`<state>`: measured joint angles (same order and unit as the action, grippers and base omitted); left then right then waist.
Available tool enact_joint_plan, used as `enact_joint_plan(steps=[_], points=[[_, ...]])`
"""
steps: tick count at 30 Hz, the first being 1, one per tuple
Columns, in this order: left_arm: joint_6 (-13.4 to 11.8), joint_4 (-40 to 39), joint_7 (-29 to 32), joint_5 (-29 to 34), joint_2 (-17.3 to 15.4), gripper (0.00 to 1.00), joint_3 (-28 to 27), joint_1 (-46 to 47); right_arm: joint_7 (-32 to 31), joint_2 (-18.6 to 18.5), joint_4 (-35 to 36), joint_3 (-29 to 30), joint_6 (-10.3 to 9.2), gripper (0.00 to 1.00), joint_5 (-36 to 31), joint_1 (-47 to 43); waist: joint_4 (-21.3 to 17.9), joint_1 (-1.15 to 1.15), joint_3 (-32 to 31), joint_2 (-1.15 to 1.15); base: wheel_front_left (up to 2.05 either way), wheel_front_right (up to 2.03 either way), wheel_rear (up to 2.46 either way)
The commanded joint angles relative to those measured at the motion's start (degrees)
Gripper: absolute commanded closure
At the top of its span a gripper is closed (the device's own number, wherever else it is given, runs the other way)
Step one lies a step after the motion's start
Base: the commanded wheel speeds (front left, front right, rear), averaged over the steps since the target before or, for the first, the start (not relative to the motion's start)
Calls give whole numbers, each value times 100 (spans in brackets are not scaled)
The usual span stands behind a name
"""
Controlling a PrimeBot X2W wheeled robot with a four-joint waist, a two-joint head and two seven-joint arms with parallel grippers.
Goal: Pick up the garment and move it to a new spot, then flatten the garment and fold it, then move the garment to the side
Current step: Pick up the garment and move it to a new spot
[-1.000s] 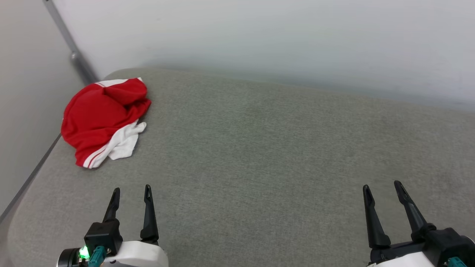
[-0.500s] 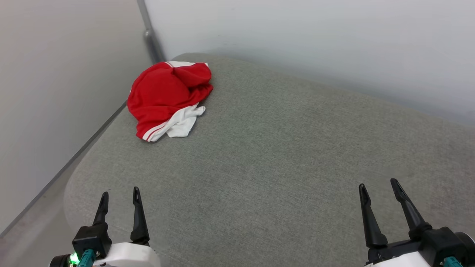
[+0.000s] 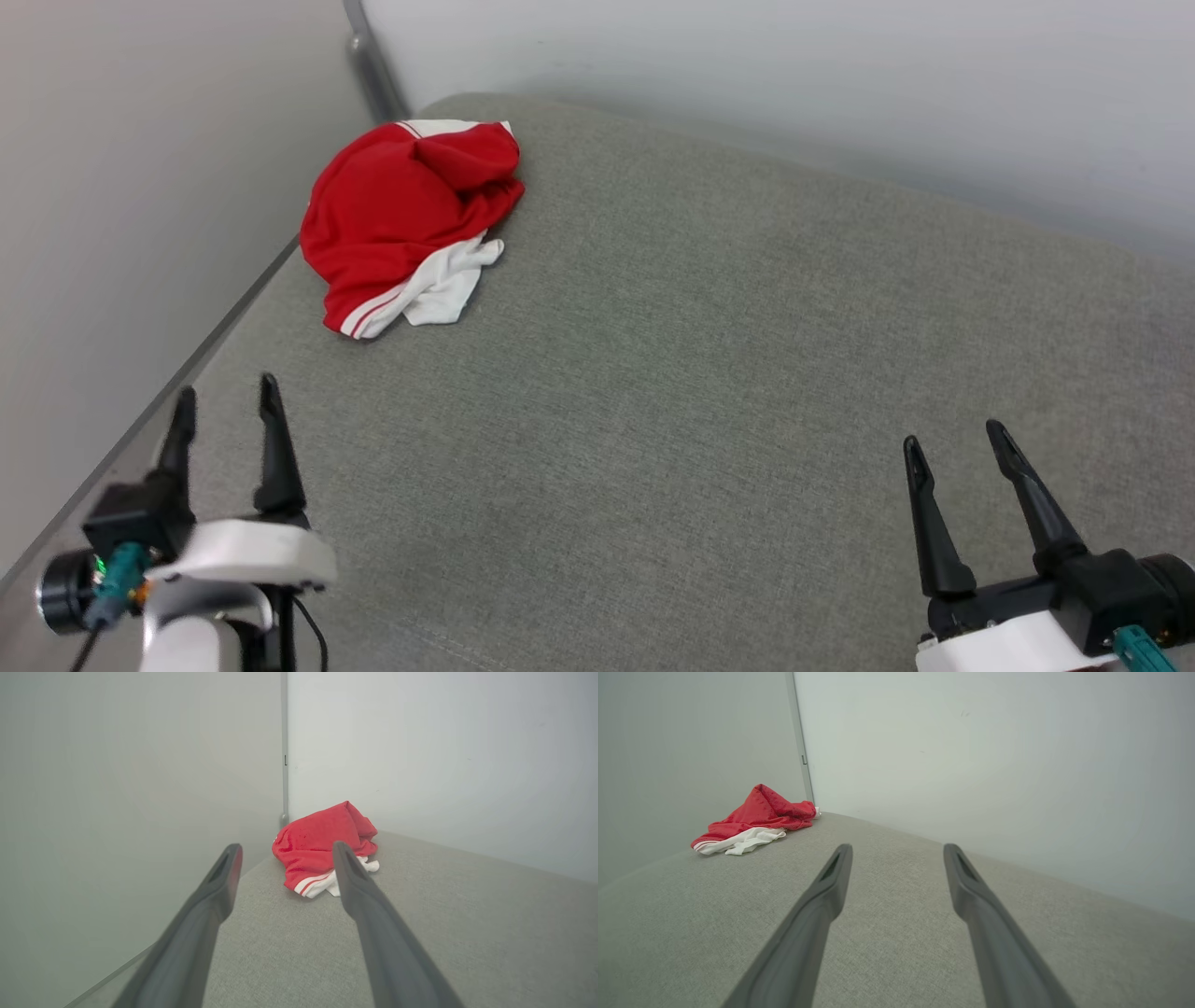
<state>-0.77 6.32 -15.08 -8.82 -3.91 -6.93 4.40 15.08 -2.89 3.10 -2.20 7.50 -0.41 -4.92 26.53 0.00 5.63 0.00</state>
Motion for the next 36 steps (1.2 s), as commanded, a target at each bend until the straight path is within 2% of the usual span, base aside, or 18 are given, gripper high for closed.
enact_joint_plan(steps=[1,7,13,15,17,21,25,27,30,36], points=[[138,80,-15,-51,-111,0,-186,418,14,3,55,48,-2,0,-120,154,-177,0,286,0,0,0,0],[439,419,-14,-133,-590,0,-695,1759,14,3,255,171,-2,0,-490,532,-490,0,1052,0,0,0,0],[642,954,-14,-493,-1141,0,-1103,3136,13,-135,615,339,-2,0,-744,954,-690,0,1927,0,0,0,0],[722,1279,-14,-550,-1445,0,-1119,3571,13,-188,748,391,-2,0,-791,1070,-721,0,2171,0,0,0,0],[740,1440,-14,-615,-1523,0,-1101,3773,14,-220,804,410,-2,0,-803,1119,-731,0,2272,0,0,0,0],[801,2198,128,-796,-2053,0,-894,4438,13,-347,1012,459,-2,0,-862,1274,-778,0,2623,0,0,0,0],[817,2774,850,-1332,-2518,0,-337,4911,13,-427,1232,512,-2,0,-920,1378,-866,0,2878,0,0,0,0],[815,2921,1531,-1947,-2693,0,64,5033,14,-456,1348,510,-2,0,-952,1409,-921,0,2972,0,0,0,0],[815,2879,2325,-2731,-3162,0,531,5162,14,-508,1503,492,-2,0,-982,1444,-983,0,3109,0,0,0,0],[817,2556,4069,-4218,-3791,0,1426,5112,14,-597,1722,428,-2,0,-1065,1489,-1092,0,3326,0,0,0,0]])
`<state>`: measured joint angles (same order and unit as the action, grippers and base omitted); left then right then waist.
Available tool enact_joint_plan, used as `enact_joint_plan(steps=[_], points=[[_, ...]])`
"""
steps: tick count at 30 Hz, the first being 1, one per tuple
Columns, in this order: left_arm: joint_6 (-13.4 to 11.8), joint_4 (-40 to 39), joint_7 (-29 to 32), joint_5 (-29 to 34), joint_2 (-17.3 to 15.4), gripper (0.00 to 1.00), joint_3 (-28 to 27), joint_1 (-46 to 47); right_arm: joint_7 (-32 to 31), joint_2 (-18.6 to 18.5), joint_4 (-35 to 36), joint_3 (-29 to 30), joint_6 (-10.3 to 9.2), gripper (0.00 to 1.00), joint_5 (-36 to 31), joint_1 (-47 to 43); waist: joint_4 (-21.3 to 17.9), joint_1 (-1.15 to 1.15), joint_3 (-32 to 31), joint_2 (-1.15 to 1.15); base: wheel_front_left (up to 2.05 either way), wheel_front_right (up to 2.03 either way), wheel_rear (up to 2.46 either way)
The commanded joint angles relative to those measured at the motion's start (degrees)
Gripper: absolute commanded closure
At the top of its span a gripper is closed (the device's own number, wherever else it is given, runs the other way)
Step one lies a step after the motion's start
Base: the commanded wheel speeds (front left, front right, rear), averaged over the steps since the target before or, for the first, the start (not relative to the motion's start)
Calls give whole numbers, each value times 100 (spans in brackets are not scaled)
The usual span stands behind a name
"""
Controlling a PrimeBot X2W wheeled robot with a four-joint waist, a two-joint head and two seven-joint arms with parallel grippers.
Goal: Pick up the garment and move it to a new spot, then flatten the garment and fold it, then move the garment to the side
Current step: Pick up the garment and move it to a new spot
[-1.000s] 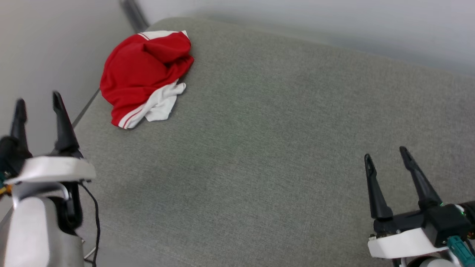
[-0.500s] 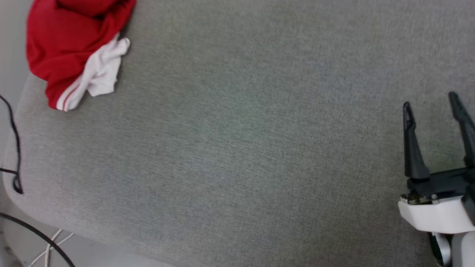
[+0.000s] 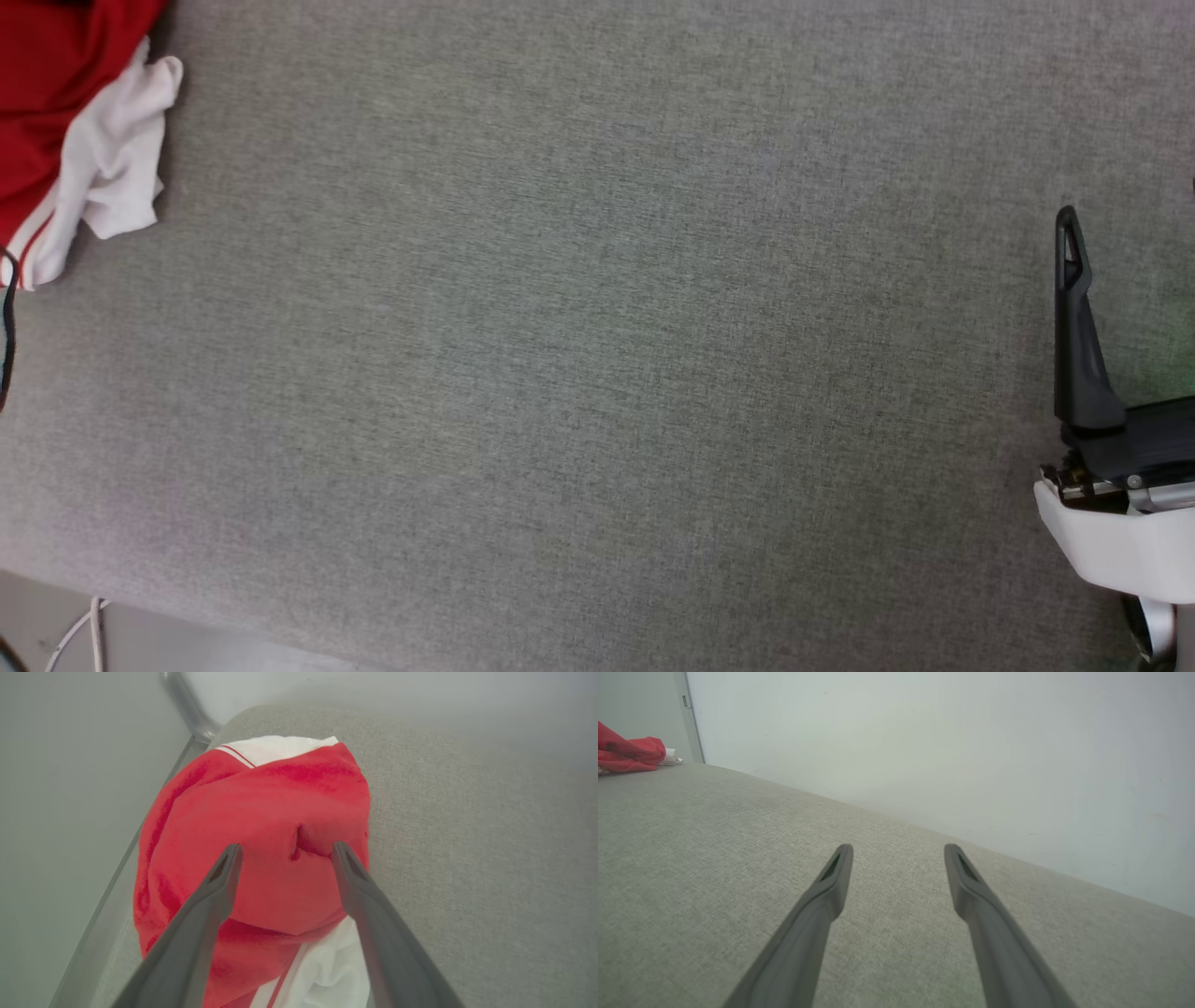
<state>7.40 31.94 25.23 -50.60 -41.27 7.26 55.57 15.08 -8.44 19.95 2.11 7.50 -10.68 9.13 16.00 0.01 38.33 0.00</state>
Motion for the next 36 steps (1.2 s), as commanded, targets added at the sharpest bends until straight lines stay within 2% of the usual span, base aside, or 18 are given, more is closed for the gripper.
enact_joint_plan(steps=[1,4,7,17,18,19,20,25,30,36], points=[[-1,-20,299,-238,-138,0,123,-11,13,-51,63,-16,-2,0,-50,94,-58,-1,91,0,0,0,0],[1,21,899,-705,-269,0,398,-11,14,-85,132,-17,-2,0,-85,103,-117,-1,192,0,0,0,0],[1,234,1252,-925,-316,0,599,12,14,-99,179,5,-2,0,-111,111,-175,-1,290,0,0,0,0],[1,910,1561,-1092,61,0,1304,34,13,-127,203,-1,-2,0,-145,118,-214,-1,442,0,0,0,0],[2,925,1564,-1102,64,18,1367,47,13,-129,194,-5,-2,0,-148,115,-212,-1,434,0,0,0,0],[2,921,1506,-1105,47,79,1406,78,13,-135,180,-6,-2,0,-146,114,-207,-1,421,0,0,0,0],[2,931,1481,-1118,37,100,1451,109,13,-131,164,-12,-2,0,-147,111,-202,-1,396,0,0,0,0],[2,889,962,-1009,-274,100,1522,396,14,-86,96,-112,-2,0,-109,89,-189,-1,171,0,0,0,0],[2,516,497,-880,-606,100,1761,558,14,31,-44,-192,-2,0,-25,75,-207,-1,-247,0,0,0,0],[2,-178,315,-676,-992,100,2180,888,13,187,-272,-270,-2,0,115,-2,-224,-1,-864,0,0,0,0]])
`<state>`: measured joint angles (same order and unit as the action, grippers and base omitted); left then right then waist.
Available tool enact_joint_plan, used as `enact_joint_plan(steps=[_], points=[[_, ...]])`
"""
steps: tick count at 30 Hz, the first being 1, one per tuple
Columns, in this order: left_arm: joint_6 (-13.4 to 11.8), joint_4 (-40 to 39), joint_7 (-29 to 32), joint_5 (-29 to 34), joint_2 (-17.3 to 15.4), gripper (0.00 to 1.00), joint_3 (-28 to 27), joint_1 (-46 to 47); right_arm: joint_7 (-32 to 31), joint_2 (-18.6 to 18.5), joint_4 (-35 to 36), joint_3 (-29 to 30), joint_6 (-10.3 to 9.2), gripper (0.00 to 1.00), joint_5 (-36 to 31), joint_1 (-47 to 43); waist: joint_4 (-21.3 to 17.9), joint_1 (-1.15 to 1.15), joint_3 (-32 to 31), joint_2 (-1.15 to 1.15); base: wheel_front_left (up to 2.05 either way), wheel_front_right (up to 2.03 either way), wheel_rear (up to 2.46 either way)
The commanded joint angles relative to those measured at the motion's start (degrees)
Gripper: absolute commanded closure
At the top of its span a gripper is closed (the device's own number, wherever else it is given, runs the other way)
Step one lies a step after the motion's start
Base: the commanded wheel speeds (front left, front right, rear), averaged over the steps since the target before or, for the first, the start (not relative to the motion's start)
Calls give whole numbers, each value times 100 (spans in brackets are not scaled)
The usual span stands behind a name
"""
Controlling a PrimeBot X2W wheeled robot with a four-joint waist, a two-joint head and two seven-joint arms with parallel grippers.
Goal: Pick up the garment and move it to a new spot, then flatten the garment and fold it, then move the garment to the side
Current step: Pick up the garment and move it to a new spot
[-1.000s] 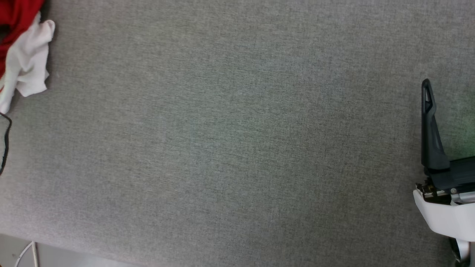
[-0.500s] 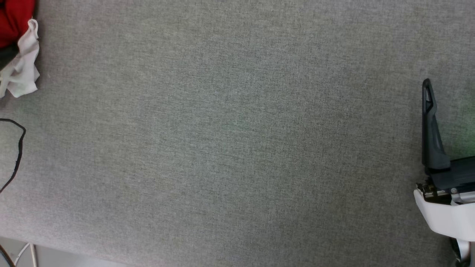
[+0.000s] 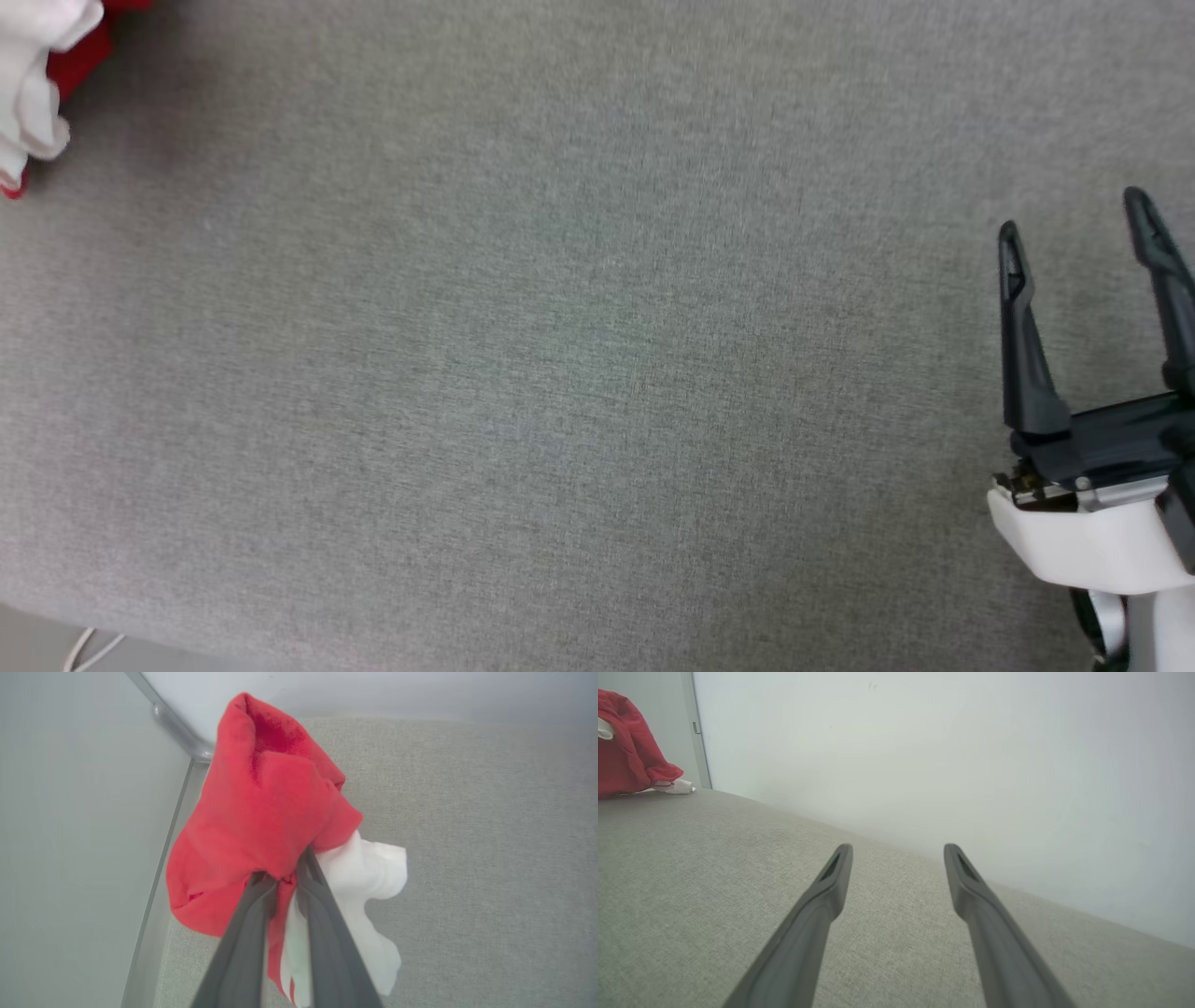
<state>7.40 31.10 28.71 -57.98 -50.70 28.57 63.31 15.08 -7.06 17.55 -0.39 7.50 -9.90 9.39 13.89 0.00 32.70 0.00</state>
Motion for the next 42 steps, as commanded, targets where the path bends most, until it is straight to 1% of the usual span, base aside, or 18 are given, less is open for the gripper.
enact_joint_plan(steps=[1,7,12,18,20,21,30,31,32,37,42], points=[[2,-243,5,87,-111,100,129,184,14,85,-59,-47,-2,0,49,-48,-24,0,-395,0,0,0,0],[2,-1025,186,305,-284,100,592,710,13,264,-254,-145,-2,0,177,-107,-131,0,-919,0,0,0,0],[2,-1597,382,402,-206,100,1032,1209,13,366,-371,-169,-2,0,248,-158,-336,0,-1227,0,0,0,0],[1,-2169,590,448,-45,100,1509,1756,14,421,-459,-162,-2,0,362,-223,-783,0,-1509,0,0,0,0],[2,-2337,639,415,51,100,1666,1920,14,423,-481,-129,-2,0,497,-254,-957,0,-1595,0,0,0,0],[2,-2337,639,415,51,100,1666,1920,14,423,-481,-129,-2,0,497,-254,-957,0,-1595,0,0,0,0],[1,-2805,751,334,429,100,2382,2362,14,425,-571,-84,-2,0,894,-349,-1808,0,-1858,0,0,0,0],[1,-2916,748,283,513,100,2543,2405,13,426,-580,-56,-2,0,940,-380,-1965,0,-1892,0,0,0,0],[1,-2916,748,283,513,100,2543,2405,13,426,-580,-56,-2,0,940,-380,-1965,0,-1892,0,0,0,0],[1,-3224,681,126,649,100,2933,2357,14,426,-631,59,-2,0,1062,-481,-2246,0,-1929,0,0,0,0],[1,-3522,579,93,730,100,3281,2084,14,426,-663,75,-2,0,1088,-459,-2368,0,-1871,0,0,0,0]])
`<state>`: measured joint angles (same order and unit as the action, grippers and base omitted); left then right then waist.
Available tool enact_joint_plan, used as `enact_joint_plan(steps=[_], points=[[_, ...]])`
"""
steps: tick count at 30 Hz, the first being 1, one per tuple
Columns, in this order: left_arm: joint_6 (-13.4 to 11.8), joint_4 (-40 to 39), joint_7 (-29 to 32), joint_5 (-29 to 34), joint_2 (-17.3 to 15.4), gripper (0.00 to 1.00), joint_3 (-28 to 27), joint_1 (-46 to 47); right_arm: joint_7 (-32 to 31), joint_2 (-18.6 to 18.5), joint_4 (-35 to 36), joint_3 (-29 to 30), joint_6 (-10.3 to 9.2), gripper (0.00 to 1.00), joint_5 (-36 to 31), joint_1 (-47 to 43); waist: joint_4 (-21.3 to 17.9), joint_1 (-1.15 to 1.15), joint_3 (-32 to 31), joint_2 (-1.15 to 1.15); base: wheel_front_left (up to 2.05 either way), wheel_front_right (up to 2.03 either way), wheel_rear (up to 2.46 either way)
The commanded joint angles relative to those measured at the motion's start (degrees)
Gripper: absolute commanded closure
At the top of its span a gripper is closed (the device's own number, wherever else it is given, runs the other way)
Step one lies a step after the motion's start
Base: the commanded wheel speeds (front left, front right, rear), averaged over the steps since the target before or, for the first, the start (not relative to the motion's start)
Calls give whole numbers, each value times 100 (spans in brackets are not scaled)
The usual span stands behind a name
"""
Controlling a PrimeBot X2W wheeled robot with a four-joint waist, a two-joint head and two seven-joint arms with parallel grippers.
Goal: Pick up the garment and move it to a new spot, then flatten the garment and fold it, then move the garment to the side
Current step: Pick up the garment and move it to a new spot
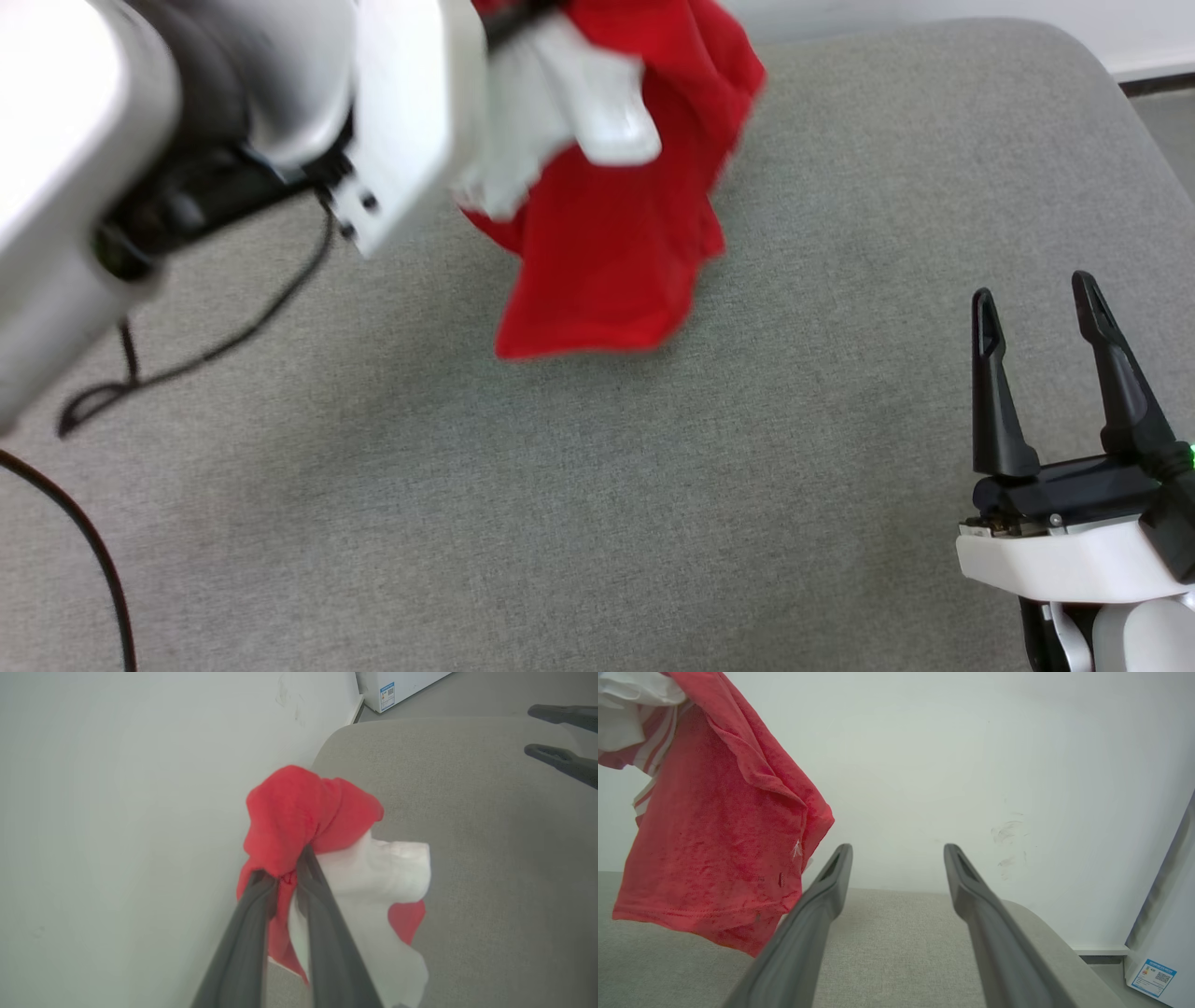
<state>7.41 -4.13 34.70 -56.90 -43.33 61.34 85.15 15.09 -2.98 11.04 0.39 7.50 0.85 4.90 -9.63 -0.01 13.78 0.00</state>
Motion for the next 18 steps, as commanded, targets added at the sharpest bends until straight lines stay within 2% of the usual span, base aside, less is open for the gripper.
enact_joint_plan(steps=[1,6,18], points=[[0,-30,-42,-20,10,100,68,-162,12,18,-13,1,-2,0,15,5,-28,1,46,0,0,0,0],[0,35,-193,35,131,100,456,-624,12,18,-23,-9,-2,0,19,92,-27,1,230,0,0,0,0],[1,1043,-830,182,647,100,1101,-2261,13,17,-94,-19,-2,0,-43,329,-33,1,771,0,0,0,0]])
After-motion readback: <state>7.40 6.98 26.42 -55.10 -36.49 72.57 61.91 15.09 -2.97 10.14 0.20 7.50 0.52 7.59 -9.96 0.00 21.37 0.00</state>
